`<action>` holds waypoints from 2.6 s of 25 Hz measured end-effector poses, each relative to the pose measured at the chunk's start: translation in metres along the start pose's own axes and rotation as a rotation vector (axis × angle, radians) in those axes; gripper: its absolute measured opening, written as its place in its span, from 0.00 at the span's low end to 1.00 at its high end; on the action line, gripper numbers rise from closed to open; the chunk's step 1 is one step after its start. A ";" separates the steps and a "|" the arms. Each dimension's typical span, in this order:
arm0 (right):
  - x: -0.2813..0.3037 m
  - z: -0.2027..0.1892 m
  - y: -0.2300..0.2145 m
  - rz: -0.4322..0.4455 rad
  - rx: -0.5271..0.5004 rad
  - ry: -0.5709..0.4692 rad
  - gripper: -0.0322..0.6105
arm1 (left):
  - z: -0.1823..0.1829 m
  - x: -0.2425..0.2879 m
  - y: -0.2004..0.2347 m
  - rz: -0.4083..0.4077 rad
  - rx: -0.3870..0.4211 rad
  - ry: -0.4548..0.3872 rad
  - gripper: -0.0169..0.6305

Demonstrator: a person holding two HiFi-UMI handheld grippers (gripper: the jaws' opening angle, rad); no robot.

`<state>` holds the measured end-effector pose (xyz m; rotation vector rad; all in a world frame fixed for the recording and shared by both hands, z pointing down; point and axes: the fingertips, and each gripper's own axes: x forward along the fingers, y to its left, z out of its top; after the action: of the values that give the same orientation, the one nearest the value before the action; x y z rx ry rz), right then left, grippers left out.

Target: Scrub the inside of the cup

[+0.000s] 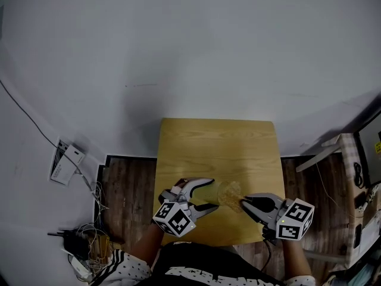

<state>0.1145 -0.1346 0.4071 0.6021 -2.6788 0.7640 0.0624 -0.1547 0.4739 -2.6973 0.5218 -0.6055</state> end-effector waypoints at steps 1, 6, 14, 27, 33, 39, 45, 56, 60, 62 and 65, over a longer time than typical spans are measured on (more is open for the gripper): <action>-0.001 0.001 -0.001 -0.013 0.001 -0.009 0.11 | -0.001 0.001 0.001 0.001 -0.008 -0.005 0.56; -0.006 0.005 -0.008 -0.076 0.014 -0.050 0.10 | -0.007 0.006 0.006 0.009 -0.054 -0.032 0.56; -0.006 0.003 -0.015 -0.166 0.023 -0.071 0.11 | -0.029 0.021 0.014 0.037 -0.194 -0.091 0.56; 0.026 -0.040 -0.048 -0.306 -0.028 0.092 0.11 | -0.078 0.052 0.004 0.002 -0.299 -0.050 0.56; 0.047 -0.046 -0.059 -0.315 -0.007 0.109 0.11 | -0.087 0.057 0.000 -0.016 -0.279 -0.023 0.56; 0.061 -0.050 -0.060 -0.296 0.013 0.130 0.11 | -0.093 0.061 -0.007 -0.035 -0.266 -0.003 0.56; 0.075 -0.057 -0.058 -0.253 0.037 0.157 0.11 | -0.104 0.060 -0.011 -0.041 -0.261 0.035 0.56; 0.092 -0.065 -0.051 -0.211 0.021 0.202 0.11 | -0.119 0.052 -0.018 -0.039 -0.311 0.055 0.56; 0.096 -0.068 -0.049 -0.199 0.016 0.213 0.11 | -0.122 0.050 -0.019 -0.032 -0.327 0.054 0.56; 0.099 -0.067 -0.048 -0.192 0.013 0.215 0.11 | -0.124 0.048 -0.018 -0.024 -0.341 0.051 0.56; 0.100 -0.067 -0.047 -0.188 0.007 0.218 0.11 | -0.125 0.046 -0.018 -0.018 -0.356 0.048 0.56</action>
<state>0.0601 -0.1652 0.5204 0.7168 -2.3836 0.7409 0.0483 -0.1874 0.6039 -3.0284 0.6753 -0.6348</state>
